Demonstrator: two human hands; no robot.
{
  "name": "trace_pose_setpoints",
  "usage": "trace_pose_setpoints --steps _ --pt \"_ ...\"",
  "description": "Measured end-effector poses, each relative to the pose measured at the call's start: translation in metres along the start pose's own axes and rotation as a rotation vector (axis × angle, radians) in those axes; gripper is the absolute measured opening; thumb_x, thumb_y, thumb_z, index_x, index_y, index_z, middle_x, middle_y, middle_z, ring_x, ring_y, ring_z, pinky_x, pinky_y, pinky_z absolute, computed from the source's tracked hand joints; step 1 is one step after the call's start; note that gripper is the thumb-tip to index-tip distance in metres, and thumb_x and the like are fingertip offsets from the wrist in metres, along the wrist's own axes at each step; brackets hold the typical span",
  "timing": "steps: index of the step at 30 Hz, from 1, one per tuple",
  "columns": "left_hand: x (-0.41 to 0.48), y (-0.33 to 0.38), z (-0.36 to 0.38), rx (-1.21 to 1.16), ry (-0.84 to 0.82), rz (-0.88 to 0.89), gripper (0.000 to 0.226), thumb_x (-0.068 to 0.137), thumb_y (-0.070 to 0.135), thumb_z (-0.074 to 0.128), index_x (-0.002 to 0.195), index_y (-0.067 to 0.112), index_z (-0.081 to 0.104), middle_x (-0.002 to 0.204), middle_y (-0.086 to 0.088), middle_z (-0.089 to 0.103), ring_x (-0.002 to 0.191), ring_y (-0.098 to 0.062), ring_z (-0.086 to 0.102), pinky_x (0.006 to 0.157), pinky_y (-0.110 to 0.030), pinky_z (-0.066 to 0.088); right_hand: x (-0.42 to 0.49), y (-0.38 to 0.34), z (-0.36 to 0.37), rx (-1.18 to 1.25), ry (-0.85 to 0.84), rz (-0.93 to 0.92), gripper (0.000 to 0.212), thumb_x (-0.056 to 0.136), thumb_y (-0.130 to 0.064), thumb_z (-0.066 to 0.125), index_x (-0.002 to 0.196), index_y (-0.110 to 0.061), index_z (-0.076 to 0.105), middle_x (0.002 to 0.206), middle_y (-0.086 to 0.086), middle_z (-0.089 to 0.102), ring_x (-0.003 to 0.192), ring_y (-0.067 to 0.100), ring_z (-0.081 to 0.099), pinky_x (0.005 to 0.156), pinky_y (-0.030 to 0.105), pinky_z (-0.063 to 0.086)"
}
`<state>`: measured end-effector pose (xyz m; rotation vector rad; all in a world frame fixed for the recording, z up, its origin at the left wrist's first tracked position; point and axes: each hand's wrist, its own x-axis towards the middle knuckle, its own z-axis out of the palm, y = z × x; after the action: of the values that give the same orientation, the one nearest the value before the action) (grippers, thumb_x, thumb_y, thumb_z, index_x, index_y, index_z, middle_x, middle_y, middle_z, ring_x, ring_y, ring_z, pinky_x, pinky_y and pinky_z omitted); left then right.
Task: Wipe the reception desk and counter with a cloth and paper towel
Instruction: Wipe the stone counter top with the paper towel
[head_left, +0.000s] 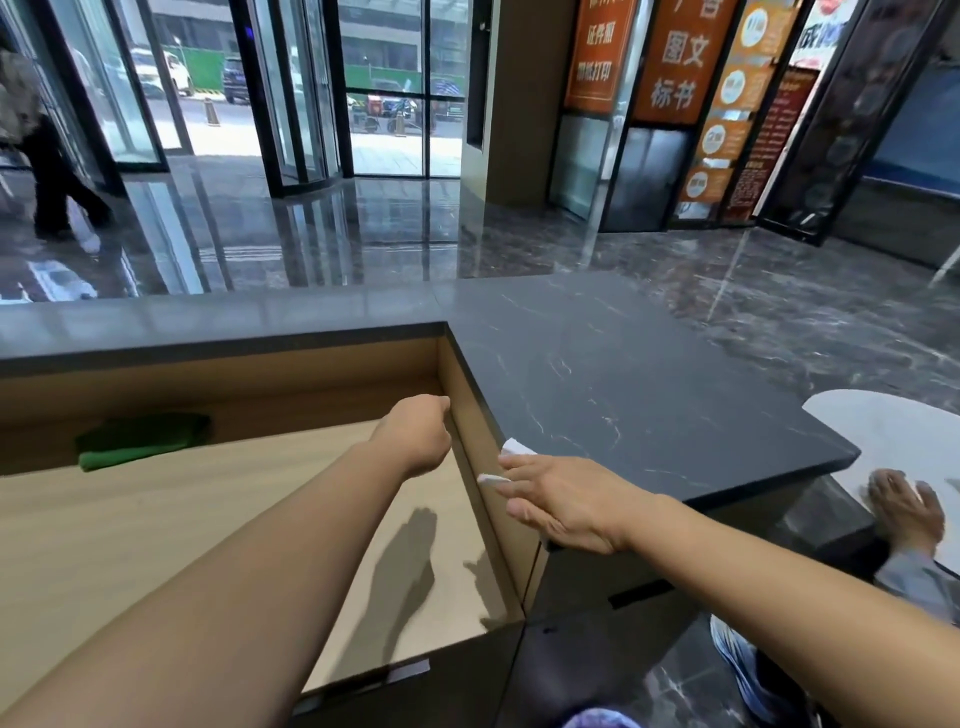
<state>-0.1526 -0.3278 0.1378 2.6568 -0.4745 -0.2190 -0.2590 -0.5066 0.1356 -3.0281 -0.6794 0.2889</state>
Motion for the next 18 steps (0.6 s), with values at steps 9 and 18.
trace_pose_setpoints --steps 9,18 --pt "0.022 0.014 -0.018 -0.074 0.04 -0.05 0.058 0.094 -0.004 0.038 0.149 0.012 0.03 0.152 -0.009 0.037 0.14 -0.027 0.036 0.114 -0.037 0.033 0.017 0.027 -0.01 0.219 0.268 0.116 0.065 0.102 -0.044 0.018 0.155 -0.016 -0.006 0.161 -0.007 -0.015 0.146 0.007 -0.017 0.121 0.026 -0.004" --pt "0.055 0.043 -0.016 -0.112 0.066 -0.095 0.049 0.093 -0.003 0.04 0.141 0.007 0.043 0.142 -0.012 0.049 0.131 -0.028 0.045 0.107 -0.035 0.038 0.06 0.059 -0.001 0.071 -0.023 0.033 0.106 0.063 -0.069 -0.019 0.154 -0.015 -0.01 0.16 0.002 -0.019 0.148 0.017 -0.018 0.121 0.032 -0.008"
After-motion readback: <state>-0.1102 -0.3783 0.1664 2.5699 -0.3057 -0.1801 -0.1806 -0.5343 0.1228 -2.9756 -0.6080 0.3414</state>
